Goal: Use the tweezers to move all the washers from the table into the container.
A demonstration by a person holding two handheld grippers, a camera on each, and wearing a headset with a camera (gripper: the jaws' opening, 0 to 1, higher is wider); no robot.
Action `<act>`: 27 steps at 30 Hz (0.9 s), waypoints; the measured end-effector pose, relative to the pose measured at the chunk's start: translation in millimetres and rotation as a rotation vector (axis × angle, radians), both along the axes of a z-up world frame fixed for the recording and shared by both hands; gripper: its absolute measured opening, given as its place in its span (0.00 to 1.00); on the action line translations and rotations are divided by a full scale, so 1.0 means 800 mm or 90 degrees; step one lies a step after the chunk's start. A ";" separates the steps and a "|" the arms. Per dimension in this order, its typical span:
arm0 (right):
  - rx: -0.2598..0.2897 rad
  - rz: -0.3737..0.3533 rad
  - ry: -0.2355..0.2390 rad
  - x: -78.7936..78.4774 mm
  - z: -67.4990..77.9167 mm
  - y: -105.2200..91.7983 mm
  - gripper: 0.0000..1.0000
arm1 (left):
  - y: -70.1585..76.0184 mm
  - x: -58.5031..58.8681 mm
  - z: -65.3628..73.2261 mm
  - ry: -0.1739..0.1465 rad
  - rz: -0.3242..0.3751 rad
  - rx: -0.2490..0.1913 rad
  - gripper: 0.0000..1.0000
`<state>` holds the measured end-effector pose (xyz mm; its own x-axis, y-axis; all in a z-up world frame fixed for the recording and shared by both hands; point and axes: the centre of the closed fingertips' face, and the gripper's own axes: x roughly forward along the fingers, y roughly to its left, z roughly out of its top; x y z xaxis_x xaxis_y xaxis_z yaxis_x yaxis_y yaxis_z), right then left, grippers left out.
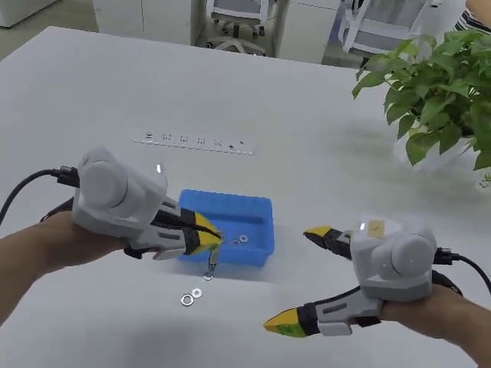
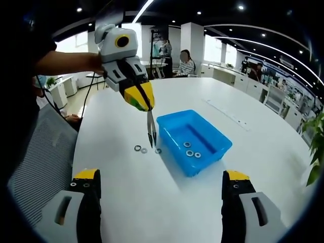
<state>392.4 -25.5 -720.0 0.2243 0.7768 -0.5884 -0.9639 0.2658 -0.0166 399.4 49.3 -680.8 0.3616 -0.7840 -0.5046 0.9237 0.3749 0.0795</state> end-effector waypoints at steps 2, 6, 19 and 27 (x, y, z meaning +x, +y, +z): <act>0.001 -0.001 0.000 0.000 -0.001 0.000 1.00 | 0.001 0.000 -0.004 0.002 -0.001 0.000 0.05; -0.003 -0.003 0.004 -0.002 -0.003 0.001 0.99 | 0.003 0.002 -0.009 0.004 0.000 -0.004 0.05; -0.013 0.003 0.017 -0.007 -0.011 0.004 0.97 | 0.008 0.006 -0.023 0.009 0.001 -0.007 0.05; -0.023 0.007 0.022 -0.009 -0.016 0.005 0.96 | 0.005 0.010 -0.021 0.009 -0.002 -0.021 0.05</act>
<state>385.4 -21.6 -733.2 0.1945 0.7571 -0.6237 -0.9669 0.2550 0.0080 407.7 53.6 -697.5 0.3518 -0.8018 -0.4830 0.9259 0.3739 0.0537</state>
